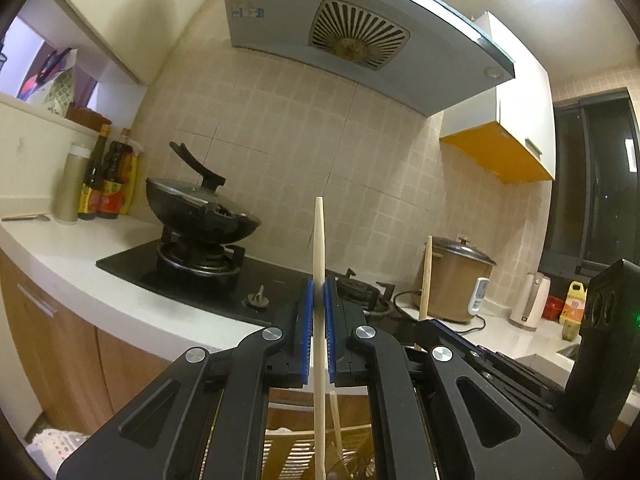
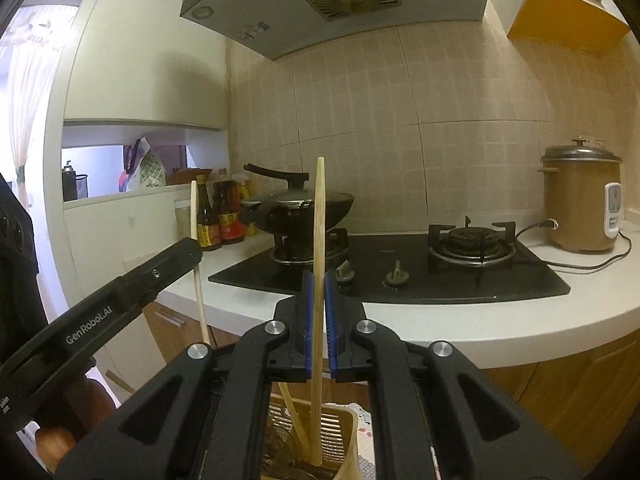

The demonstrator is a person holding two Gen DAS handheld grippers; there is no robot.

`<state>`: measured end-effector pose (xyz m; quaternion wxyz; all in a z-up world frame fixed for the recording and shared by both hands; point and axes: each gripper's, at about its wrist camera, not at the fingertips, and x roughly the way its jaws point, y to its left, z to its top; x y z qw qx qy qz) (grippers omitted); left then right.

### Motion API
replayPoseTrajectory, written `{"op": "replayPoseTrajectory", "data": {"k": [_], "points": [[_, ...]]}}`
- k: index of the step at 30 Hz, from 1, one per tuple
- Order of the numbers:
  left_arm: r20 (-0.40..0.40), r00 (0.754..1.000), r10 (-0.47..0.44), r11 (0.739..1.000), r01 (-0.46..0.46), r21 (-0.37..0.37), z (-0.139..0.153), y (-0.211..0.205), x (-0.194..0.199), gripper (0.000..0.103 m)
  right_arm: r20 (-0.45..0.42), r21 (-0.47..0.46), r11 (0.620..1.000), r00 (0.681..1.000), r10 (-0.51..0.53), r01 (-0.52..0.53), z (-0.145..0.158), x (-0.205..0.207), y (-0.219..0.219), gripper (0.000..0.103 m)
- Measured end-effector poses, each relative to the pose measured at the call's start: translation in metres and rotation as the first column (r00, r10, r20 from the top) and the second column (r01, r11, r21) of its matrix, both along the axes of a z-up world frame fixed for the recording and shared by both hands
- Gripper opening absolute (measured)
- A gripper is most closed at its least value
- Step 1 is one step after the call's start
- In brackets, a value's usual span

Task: Organize utensils

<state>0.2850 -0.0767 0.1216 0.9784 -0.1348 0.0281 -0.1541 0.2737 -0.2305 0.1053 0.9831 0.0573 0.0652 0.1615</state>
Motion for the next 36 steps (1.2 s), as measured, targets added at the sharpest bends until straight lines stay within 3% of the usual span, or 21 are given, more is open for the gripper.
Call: {"op": "replayPoseTrajectory", "data": {"k": [6, 10, 12, 13, 14, 15, 16, 27, 31, 36], "points": [[-0.008, 1.000, -0.002, 1.000, 0.002, 0.031, -0.011, -0.004, -0.001, 0.004, -0.036, 0.007, 1.000, 0.999, 0.018, -0.017, -0.015, 0.004, 0.002, 0.004], [-0.034, 0.999, -0.008, 1.000, 0.008, 0.009, -0.017, 0.001, 0.001, 0.005, -0.055, 0.029, 0.999, 0.998, 0.023, -0.021, -0.021, -0.002, -0.002, 0.005], [-0.041, 0.999, -0.019, 1.000, 0.019, 0.002, -0.018, 0.005, -0.001, 0.017, -0.061, 0.029, 0.999, 0.998, 0.023, -0.021, -0.021, -0.006, -0.004, 0.005], [-0.042, 0.999, -0.020, 1.000, 0.020, 0.000, -0.018, 0.006, -0.003, 0.033, -0.067, 0.027, 0.999, 0.997, 0.023, -0.021, -0.020, -0.009, -0.005, 0.009], [-0.036, 0.999, -0.015, 1.000, 0.015, 0.001, -0.016, 0.007, -0.007, 0.040, -0.069, 0.029, 0.999, 0.997, 0.020, -0.018, -0.020, -0.012, -0.006, 0.014], [-0.035, 0.999, -0.019, 1.000, 0.019, 0.010, -0.015, 0.008, -0.010, 0.040, -0.069, 0.030, 0.999, 0.997, 0.018, -0.016, -0.019, -0.015, -0.008, 0.026], [-0.036, 0.999, -0.023, 1.000, 0.024, 0.019, -0.014, 0.008, -0.013, 0.040, -0.067, 0.033, 0.999, 0.998, 0.017, -0.015, -0.019, -0.019, -0.009, 0.031], [0.000, 1.000, -0.020, 0.998, 0.020, 0.060, 0.013, 0.028, -0.085, 0.040, -0.049, 0.020, 1.000, 0.999, -0.011, 0.012, 0.000, -0.085, -0.021, 0.031], [0.013, 1.000, -0.017, 0.994, 0.015, 0.104, 0.020, 0.034, -0.122, 0.042, -0.026, 0.003, 0.999, 0.999, -0.039, 0.039, 0.006, -0.123, -0.027, 0.055], [0.004, 1.000, -0.007, 0.990, 0.007, 0.138, 0.013, 0.041, -0.167, 0.049, -0.028, -0.017, 0.998, 0.998, -0.063, 0.062, 0.003, -0.166, -0.029, 0.055]]}}
